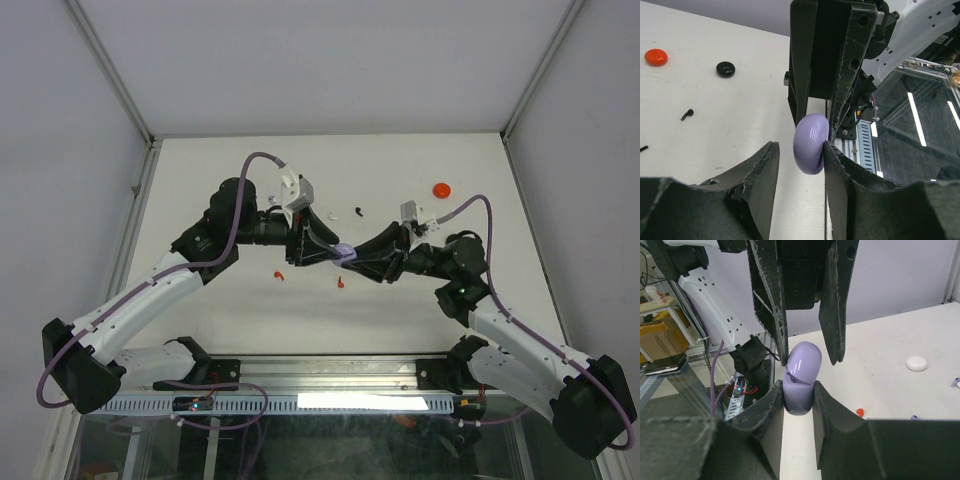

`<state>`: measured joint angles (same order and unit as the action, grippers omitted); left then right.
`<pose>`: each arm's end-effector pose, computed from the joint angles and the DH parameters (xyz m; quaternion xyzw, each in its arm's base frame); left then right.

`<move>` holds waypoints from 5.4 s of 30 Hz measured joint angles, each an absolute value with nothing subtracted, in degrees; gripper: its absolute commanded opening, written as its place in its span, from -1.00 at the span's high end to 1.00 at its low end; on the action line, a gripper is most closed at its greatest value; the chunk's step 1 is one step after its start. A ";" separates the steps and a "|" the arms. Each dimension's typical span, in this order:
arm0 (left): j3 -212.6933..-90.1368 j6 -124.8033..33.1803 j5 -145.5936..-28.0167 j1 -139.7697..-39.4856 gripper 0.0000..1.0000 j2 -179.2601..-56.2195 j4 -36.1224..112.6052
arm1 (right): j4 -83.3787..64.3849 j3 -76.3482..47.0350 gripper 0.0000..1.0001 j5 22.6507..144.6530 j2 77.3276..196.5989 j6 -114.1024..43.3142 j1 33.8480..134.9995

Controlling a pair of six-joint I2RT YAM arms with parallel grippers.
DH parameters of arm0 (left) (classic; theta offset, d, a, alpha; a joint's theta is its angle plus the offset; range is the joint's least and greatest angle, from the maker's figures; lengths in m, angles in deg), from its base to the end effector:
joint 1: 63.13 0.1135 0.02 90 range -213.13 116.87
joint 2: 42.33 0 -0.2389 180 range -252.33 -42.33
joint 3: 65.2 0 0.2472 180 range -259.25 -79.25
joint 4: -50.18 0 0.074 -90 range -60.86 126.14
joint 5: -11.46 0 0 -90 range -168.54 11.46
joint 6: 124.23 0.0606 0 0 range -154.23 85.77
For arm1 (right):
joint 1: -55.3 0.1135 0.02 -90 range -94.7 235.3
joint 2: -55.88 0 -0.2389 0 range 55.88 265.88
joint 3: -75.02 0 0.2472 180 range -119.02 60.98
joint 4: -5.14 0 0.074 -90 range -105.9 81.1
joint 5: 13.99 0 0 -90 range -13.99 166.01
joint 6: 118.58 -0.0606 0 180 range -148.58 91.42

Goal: Insert the wireless bluetooth earbuds into the charging case
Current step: Open the charging case, then pick up the earbud from the center of the board.

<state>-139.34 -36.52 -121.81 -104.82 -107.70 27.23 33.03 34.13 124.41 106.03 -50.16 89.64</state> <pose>0.1809 -0.2168 0.3394 0.4605 0.6141 -0.4836 0.4207 0.1554 0.1610 0.2936 -0.3900 0.4918 0.5586 0.5423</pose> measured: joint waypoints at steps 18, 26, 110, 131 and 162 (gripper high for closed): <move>-139.36 -39.47 -121.57 -102.39 -0.05 -108.48 28.70 | 33.32 35.00 1.00 123.80 104.39 -48.94 89.69; -139.19 -39.55 -110.23 -102.39 -0.12 -105.86 26.40 | 33.86 42.34 1.00 113.57 99.15 -40.92 89.69; -153.22 -48.19 -74.95 -96.01 0.25 -144.55 2.42 | 37.86 52.99 1.00 96.37 93.86 -28.61 89.69; -159.56 -47.66 -74.51 -94.20 0.35 -154.54 -1.38 | 37.03 52.99 1.00 96.39 92.72 -28.61 89.67; -160.52 -47.51 -76.37 -94.31 0.92 -155.00 -2.47 | 33.01 50.87 1.00 99.56 94.89 -27.28 89.69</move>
